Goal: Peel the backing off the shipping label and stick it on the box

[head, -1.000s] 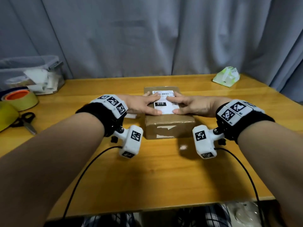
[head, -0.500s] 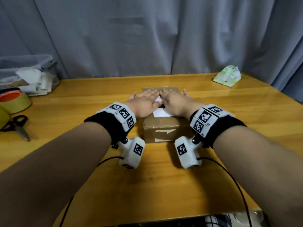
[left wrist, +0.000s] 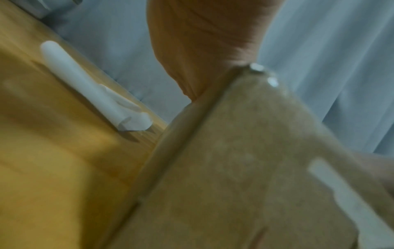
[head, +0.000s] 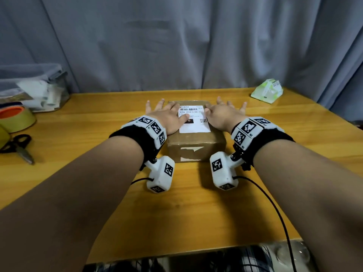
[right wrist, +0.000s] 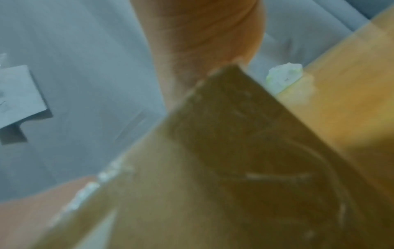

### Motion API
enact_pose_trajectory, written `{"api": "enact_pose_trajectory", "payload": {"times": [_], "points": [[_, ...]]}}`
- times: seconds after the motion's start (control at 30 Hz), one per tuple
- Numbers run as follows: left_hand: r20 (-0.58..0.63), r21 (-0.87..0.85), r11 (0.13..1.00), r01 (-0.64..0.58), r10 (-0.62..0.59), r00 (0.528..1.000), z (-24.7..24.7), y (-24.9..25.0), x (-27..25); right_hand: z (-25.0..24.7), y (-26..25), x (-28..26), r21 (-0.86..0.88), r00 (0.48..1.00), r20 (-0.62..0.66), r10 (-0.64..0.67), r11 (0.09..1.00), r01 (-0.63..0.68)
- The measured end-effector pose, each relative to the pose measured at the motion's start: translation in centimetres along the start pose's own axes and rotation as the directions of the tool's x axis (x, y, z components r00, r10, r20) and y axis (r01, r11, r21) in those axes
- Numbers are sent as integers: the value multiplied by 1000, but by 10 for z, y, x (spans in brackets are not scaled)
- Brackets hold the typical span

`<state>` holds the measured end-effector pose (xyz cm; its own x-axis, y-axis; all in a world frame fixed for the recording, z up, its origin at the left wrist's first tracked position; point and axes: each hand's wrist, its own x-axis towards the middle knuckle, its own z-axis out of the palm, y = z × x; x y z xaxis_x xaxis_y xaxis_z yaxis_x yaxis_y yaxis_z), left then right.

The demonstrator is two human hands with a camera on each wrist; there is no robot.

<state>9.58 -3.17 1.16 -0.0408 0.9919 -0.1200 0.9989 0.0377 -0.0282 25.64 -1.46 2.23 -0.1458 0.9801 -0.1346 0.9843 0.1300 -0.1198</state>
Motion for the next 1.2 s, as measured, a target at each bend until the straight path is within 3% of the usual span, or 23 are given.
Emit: {"api": "enact_pose_trajectory", "payload": {"times": [0.13,0.33,0.4,0.47,0.53,0.6,0.67,0.83,1.03,1.2], "points": [[-6,-80,996,35,-36,999,3,-2,-1,12,-7,-9,100,992,89,-94,991,85],[-61,-122,991,56,-64,996,3,-2,-6,-2,26,-20,275,951,284,-121,961,40],[-193,-83,996,-22,6,981,3,-3,-11,-3,25,-25,307,949,268,-169,948,82],[-277,43,986,-158,164,947,1,-3,-17,-5,18,-27,367,962,202,-182,925,98],[-207,72,972,-223,233,950,0,-6,-19,-3,9,-28,422,981,118,-152,902,89],[-77,-5,983,-182,181,980,-1,-9,-19,2,3,-29,380,990,60,-126,920,94],[11,-54,986,-155,156,988,-2,-11,-21,9,2,-30,309,992,59,-114,947,90],[130,-94,986,-137,148,980,-1,-17,-29,7,19,-32,339,985,112,-133,937,88],[119,-213,970,-115,143,983,11,-31,-43,11,25,-35,374,988,115,-107,926,57],[53,-92,989,-112,118,992,14,-26,-50,14,19,-39,453,990,49,-134,886,97]]}}
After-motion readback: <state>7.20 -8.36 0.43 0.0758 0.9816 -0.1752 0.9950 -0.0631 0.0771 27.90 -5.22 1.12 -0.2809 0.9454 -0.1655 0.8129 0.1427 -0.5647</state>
